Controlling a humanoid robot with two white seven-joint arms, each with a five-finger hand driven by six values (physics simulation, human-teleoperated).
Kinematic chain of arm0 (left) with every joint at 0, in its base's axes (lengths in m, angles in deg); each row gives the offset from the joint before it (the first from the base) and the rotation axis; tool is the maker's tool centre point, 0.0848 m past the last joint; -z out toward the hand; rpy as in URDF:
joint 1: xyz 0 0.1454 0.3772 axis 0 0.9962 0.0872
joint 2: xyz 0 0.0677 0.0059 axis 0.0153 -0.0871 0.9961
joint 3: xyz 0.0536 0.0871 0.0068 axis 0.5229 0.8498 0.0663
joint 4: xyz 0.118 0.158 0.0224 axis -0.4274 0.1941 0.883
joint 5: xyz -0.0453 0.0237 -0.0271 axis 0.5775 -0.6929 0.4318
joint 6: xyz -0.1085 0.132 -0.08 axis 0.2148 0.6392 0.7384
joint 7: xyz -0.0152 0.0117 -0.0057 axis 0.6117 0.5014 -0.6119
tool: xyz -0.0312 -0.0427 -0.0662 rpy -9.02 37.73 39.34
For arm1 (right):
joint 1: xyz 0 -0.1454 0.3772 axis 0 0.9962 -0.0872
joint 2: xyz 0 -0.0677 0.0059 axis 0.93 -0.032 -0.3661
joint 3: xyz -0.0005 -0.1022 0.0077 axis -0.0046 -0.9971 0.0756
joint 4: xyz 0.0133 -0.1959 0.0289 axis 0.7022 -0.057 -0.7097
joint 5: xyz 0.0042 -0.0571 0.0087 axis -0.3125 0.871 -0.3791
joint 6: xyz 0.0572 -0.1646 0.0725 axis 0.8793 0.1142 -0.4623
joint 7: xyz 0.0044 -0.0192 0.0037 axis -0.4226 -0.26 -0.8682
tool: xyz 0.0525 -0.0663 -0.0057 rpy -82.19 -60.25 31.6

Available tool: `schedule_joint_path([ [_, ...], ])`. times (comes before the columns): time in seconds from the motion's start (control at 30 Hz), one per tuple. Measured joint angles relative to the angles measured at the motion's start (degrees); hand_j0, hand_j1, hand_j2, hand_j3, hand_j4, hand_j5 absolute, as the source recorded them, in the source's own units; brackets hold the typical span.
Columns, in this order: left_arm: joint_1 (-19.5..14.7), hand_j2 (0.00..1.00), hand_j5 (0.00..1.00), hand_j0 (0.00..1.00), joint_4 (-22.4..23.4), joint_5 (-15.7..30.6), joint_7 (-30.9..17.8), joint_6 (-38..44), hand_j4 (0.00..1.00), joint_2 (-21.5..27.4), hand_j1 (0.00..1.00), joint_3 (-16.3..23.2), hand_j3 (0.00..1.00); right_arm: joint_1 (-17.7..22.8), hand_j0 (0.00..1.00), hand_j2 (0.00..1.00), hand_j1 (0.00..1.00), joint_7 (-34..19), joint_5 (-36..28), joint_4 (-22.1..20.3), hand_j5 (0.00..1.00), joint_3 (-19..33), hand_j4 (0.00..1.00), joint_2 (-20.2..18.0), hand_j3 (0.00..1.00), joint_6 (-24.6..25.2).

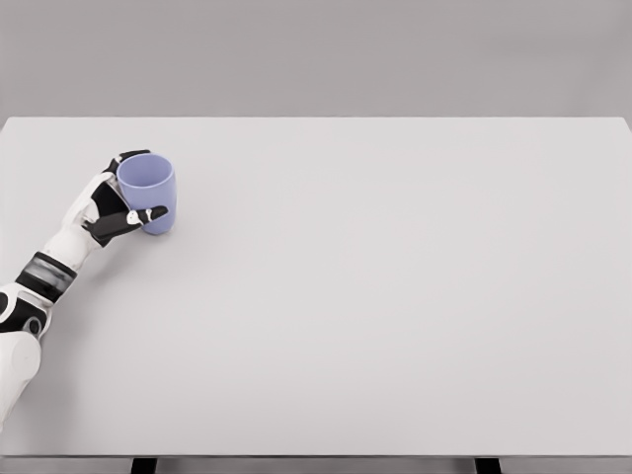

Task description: Flip the cup with left arm and place it on the table

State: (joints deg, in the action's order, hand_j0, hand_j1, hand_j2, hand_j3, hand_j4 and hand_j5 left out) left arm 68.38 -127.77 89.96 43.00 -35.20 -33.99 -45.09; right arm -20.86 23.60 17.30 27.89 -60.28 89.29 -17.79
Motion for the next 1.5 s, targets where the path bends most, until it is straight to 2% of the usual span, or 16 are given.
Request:
schedule_joint_path([
  [0.4, 0.70, 0.43, 0.43, 0.43, 0.40, -0.61, 0.00, -2.48, 0.43, 0.08, 0.43, 0.04, 0.43, 0.00, 1.00, 1.00, 1.00, 0.00, -0.01, 0.00, 1.00, 0.00, 1.00, 0.00, 1.00, 0.00],
  [0.43, 0.70, 0.46, 0.46, 0.46, 0.40, -0.63, 0.00, -2.55, 0.46, 0.08, 0.46, 0.04, 0.46, 0.00, 1.00, 1.00, 1.00, 0.00, 0.00, 0.00, 1.00, 0.00, 1.00, 0.00, 1.00, 0.00],
  [0.47, 0.79, 0.58, 0.58, 0.58, 0.41, -0.65, 0.00, -2.59, 0.58, 0.09, 0.58, 0.06, 0.58, 0.00, 1.00, 1.00, 1.00, 0.00, 0.00, 0.00, 1.00, 0.00, 1.00, 0.00, 1.00, 0.00],
  [0.53, 0.79, 0.67, 0.67, 0.67, 0.41, -0.95, 0.01, -2.69, 0.67, 0.09, 0.67, 0.06, 0.67, 0.00, 1.00, 1.00, 1.00, 0.00, -0.01, 0.00, 1.00, 0.00, 1.00, 0.00, 1.00, 0.00],
  [0.63, 0.79, 0.78, 0.78, 0.78, 0.41, -1.22, 0.02, -2.76, 0.78, 0.09, 0.78, 0.05, 0.78, 0.00, 1.00, 1.00, 1.00, 0.00, -0.01, 0.00, 1.00, 0.00, 1.00, 0.00, 1.00, 0.00],
  [0.83, 0.79, 0.90, 0.90, 0.90, 0.40, -1.36, 0.03, -2.91, 0.90, 0.09, 0.90, 0.04, 0.90, 0.00, 1.00, 1.00, 1.00, 0.00, 0.00, 0.00, 1.00, 0.00, 1.00, 0.00, 1.00, 0.00],
  [1.13, 0.88, 0.99, 0.99, 0.99, 0.34, -1.25, 0.04, -4.26, 0.99, 0.11, 0.99, 0.00, 0.99, 0.00, 1.00, 1.00, 1.00, 0.00, 0.00, 0.00, 1.00, 0.00, 1.00, 0.00, 1.00, 0.00],
  [1.5, 0.88, 1.00, 1.00, 1.00, -0.01, -1.09, 0.03, -5.54, 1.00, 0.42, 1.00, -0.06, 1.00, 0.00, 1.00, 1.00, 1.00, 0.00, 0.00, 0.00, 1.00, 0.00, 1.00, 0.00, 1.00, 0.00],
])
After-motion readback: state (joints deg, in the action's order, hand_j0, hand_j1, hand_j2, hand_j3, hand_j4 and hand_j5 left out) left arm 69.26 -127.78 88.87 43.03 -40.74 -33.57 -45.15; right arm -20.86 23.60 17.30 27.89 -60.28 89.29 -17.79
